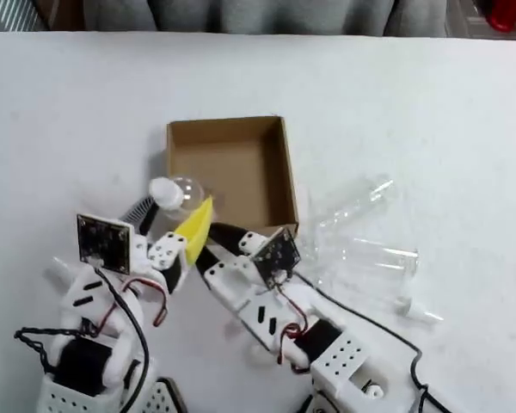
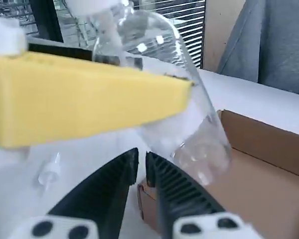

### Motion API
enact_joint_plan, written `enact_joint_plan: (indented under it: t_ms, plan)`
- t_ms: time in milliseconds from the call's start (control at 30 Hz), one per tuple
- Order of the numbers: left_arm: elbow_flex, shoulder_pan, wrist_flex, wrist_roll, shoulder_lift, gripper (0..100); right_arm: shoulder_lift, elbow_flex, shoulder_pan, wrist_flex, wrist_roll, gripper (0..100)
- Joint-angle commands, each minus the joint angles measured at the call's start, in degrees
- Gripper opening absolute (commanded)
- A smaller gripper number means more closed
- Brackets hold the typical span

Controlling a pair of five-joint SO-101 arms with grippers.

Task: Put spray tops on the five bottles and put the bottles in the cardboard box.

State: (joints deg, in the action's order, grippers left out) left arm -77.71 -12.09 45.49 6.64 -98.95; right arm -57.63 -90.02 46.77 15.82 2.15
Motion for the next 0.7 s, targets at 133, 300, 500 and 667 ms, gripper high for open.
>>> enact_joint_plan:
  t_ms: [133, 300, 500, 667]
  plan:
    - [1.1, 3.6, -7.9, -0.4, 1.8, 2, -0.4, 1.8, 1.5, -6.5, -0.5, 1.5]
    - [3.7, 5.8, -16.6, -0.3, 17.7, 2, -0.4, 5.9, -0.2, -16.4, -0.6, 1.5]
    - [6.8, 9.5, -31.9, -0.3, 37.9, 2, -0.4, 10.5, -5.5, -25.9, -0.6, 1.5]
    - [10.5, 10.5, -39.5, -0.2, 49.3, 2, -0.4, 14.2, -11.3, -31.0, -0.6, 1.5]
